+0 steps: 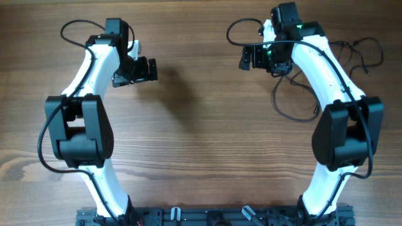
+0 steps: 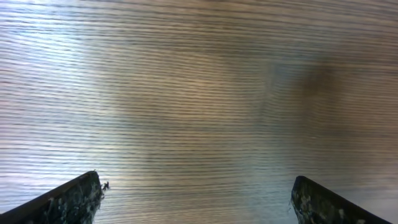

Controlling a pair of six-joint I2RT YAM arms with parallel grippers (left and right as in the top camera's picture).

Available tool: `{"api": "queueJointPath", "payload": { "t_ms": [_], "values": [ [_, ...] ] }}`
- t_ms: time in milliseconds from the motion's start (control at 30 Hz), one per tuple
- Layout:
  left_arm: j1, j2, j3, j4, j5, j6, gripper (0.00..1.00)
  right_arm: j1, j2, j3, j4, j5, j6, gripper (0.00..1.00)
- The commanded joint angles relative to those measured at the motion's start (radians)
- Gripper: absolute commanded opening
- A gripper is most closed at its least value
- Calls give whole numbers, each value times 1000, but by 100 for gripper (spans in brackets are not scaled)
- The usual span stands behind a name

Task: Untangle cables

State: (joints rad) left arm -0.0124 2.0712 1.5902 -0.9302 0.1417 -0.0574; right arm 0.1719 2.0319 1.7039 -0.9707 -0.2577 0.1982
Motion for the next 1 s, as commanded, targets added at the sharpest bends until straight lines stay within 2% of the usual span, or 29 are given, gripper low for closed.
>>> {"api": "queueJointPath", "payload": {
  "t_ms": [0, 367, 967],
  "values": [
    [-3, 3, -9, 10, -59, -6, 100, 5, 7, -11, 54, 21, 12, 100],
    [-2, 3, -9, 3, -87, -6, 100, 4, 7, -11, 258, 21, 13, 100],
    [-3, 3, -9, 2, -87, -6, 100, 4, 7, -11, 268, 21, 12, 100]
  ]
}}
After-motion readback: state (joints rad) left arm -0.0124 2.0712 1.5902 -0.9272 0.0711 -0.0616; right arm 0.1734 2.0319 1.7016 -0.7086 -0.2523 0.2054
